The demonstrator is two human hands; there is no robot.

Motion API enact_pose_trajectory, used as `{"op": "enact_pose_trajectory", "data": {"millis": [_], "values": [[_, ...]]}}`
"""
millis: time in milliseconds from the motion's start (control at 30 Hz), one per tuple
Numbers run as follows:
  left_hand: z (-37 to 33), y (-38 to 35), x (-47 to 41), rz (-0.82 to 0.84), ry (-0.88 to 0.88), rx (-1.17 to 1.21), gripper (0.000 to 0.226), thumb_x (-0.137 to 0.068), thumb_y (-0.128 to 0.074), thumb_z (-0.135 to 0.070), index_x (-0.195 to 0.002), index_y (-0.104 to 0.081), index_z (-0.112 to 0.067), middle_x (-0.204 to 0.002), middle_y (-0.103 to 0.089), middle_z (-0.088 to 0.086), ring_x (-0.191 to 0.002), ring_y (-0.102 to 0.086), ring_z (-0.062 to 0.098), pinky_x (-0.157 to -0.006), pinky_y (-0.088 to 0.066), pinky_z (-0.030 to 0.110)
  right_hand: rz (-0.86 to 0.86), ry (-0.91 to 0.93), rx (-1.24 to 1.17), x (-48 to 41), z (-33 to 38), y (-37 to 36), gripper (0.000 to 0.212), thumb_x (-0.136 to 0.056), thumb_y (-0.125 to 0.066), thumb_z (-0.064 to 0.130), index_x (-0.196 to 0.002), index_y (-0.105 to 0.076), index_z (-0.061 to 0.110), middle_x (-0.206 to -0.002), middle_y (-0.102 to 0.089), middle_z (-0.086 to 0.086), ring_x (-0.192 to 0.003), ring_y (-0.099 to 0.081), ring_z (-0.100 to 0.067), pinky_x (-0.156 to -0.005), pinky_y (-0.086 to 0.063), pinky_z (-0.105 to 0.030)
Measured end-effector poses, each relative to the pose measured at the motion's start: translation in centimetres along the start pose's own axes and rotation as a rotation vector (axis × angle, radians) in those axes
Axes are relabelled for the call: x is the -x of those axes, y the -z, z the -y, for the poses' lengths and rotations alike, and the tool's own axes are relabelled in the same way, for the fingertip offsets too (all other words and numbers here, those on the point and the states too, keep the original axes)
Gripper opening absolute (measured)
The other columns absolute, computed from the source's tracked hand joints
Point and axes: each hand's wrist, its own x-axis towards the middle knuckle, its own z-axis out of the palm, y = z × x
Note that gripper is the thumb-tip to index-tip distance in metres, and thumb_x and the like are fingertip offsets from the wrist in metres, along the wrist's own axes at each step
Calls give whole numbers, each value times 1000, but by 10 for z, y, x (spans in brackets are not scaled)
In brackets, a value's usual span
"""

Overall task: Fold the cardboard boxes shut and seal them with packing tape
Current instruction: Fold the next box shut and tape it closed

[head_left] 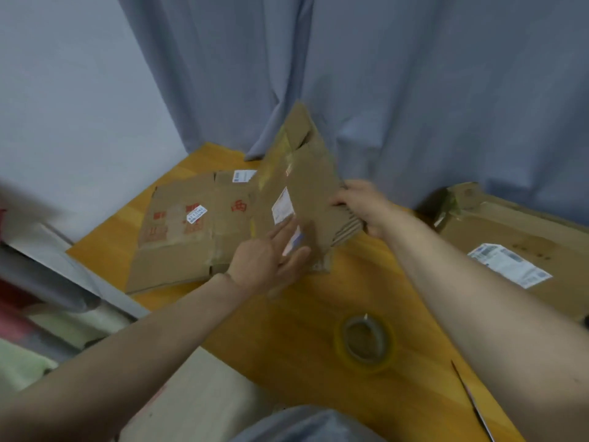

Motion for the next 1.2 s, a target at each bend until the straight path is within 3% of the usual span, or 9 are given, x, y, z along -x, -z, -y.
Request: {"op": "enact_pose_trajectory", "data": {"millis": [200, 300, 400, 500, 600, 733, 833, 967, 1200], "values": [[-43, -6, -46, 42, 108, 233, 54, -96, -34, -44, -133, -53, -11, -143, -48, 6, -125, -51, 25, -92, -47, 36, -86, 115, 363, 42, 17, 99, 15, -83, -59, 4, -90, -69, 12, -82, -67, -7, -70, -62, -20, -66, -51, -30], [-78, -8, -75, -9, 182, 380, 46, -100, -44, -33, -141, -43, -12, -145, -44, 5, -133, -41, 22, -103, -35, 31, -102, 108, 453, 61, 11, 126, 20, -84, -58, 3, -103, -65, 2, -84, -63, -9, -73, -58, -21, -66, -47, -31], [-112, -16, -105, 68, 501, 769, 75, -87, -53, -58, -146, -34, -15, -147, -40, 2, -135, -38, 21, -111, -33, 38, -147, 96, 483, 77, -9, 141, 15, -85, -57, 1, -94, -66, 9, -82, -64, -4, -74, -59, -17, -67, -47, -28], [-142, -18, -130, 197, 800, 1181, 119, -49, -65, -84, -142, -40, -15, -139, -49, 0, -127, -48, 24, -98, -48, 45, -139, 79, 511, 88, -38, 145, 18, -84, -56, 0, -92, -63, 14, -84, -66, -3, -78, -62, -17, -71, -49, -29], [-167, -22, -142, 307, 906, 1316, 92, -68, -73, -61, -138, -39, -11, -129, -46, -4, -121, -50, 26, -92, -52, 46, -118, 20, 586, 92, -67, 149, 17, -83, -59, 2, -96, -61, 14, -95, -68, -11, -93, -63, -26, -79, -49, -35], [-179, -37, -150, 358, 935, 1258, 61, -82, -73, -33, -130, -45, -9, -130, -49, 4, -119, -51, 30, -94, -50, 48, -113, -6, 508, 100, -81, 153, 6, -93, -58, 27, -96, -60, 22, -88, -62, 3, -86, -60, -17, -67, -44, -24], [-181, -41, -153, 369, 934, 1245, 56, -86, -70, -25, -130, -41, -6, -126, -46, 8, -120, -49, 29, -94, -51, 46, -203, -57, 462, 100, -77, 158, 47, -96, -38, 53, -109, -63, 16, -100, -58, 5, -94, -52, -13, -77, -39, -23], [-176, -42, -151, 367, 914, 1300, 42, -86, -69, -25, -114, -45, -6, -114, -51, 6, -88, -57, 20, -93, -52, 44, -258, -77, 593, 89, -79, 166, 33, -100, -44, 34, -72, -50, 18, -73, -52, 5, -79, -50, -18, -55, -33, -22], [-157, -36, -150, 303, 967, 1281, 10, -90, -48, 8, -94, -48, -2, -86, -57, 14, -84, -62, 29, -55, -54, 29, -549, -196, 565, 82, -85, 190, 22, -96, -44, 11, -95, -62, -2, -93, -60, -16, -92, -57, -32, -74, -43, -33]]}}
